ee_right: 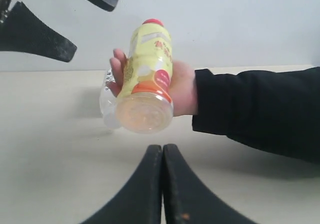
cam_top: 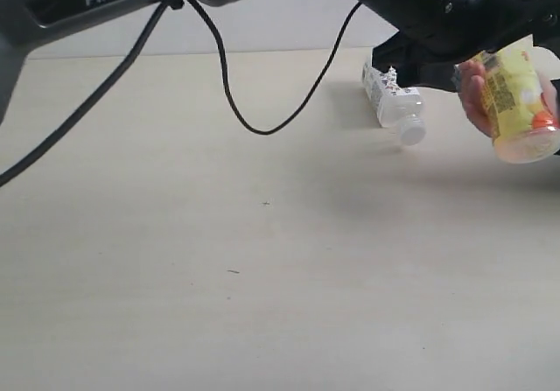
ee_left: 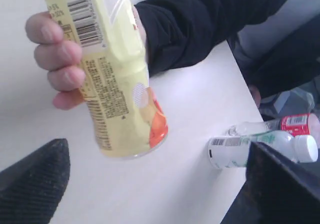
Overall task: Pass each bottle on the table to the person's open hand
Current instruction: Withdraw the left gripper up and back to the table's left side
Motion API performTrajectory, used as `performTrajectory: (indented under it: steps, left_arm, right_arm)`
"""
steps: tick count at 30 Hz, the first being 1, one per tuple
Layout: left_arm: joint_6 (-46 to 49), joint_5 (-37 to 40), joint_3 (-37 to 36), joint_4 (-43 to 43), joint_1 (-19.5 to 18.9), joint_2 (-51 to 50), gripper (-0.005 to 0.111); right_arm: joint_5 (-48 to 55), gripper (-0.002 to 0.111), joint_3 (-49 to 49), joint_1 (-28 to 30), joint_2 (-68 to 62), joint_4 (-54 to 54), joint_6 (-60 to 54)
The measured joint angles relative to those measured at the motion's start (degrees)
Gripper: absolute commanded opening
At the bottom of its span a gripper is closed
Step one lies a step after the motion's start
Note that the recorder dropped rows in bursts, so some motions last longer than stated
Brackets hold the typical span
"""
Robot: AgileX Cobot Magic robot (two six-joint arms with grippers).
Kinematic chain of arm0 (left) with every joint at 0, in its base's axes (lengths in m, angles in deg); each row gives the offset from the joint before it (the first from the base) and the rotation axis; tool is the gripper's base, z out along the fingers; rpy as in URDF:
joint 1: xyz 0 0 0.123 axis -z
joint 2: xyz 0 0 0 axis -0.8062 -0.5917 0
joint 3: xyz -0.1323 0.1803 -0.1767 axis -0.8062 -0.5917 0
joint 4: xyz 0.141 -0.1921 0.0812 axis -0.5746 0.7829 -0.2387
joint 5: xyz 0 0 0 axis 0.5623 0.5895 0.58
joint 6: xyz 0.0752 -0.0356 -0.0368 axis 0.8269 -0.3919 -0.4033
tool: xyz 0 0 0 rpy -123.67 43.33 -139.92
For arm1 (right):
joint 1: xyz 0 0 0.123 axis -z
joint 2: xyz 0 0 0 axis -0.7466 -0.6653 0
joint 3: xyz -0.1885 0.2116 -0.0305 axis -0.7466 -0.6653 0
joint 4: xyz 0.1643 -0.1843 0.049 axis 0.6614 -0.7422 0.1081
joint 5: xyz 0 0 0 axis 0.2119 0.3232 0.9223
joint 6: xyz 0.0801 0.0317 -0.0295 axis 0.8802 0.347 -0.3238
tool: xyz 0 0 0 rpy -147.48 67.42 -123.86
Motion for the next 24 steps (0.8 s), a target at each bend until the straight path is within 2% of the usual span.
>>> performTrajectory:
  steps: [5, 10, 13, 15, 18, 24]
  left_arm:
    - [7.47, 4.45, 0.00, -1.28, 0.00, 3.51, 0.090]
    - [11.42, 10.15, 0.00, -6.60, 0.00, 7.81, 0.088]
    - [12.21, 13.73, 0.00, -12.09, 0.00, 9.87, 0.068]
    - [12.42, 16.30, 0.00, -15.84, 0.00, 11.07, 0.045]
    - [12.42, 19.84, 0.00, -20.07, 0.00, 12.28, 0.003]
    - [12.87, 23.34, 0.00, -22.51, 0.00, 14.01, 0.001]
  right_arm:
    - [0.00, 0.000, 0.00, 0.00, 0.00, 0.00, 0.00]
    - [0.00, 0.000, 0.00, 0.00, 0.00, 0.00, 0.00]
    - [0.00, 0.000, 0.00, 0.00, 0.00, 0.00, 0.00]
    - [0.00, 0.000, 0.00, 0.00, 0.00, 0.00, 0.00]
    - [0.00, 0.000, 0.00, 0.00, 0.00, 0.00, 0.00]
    - [0.00, 0.000, 0.00, 0.00, 0.00, 0.00, 0.00]
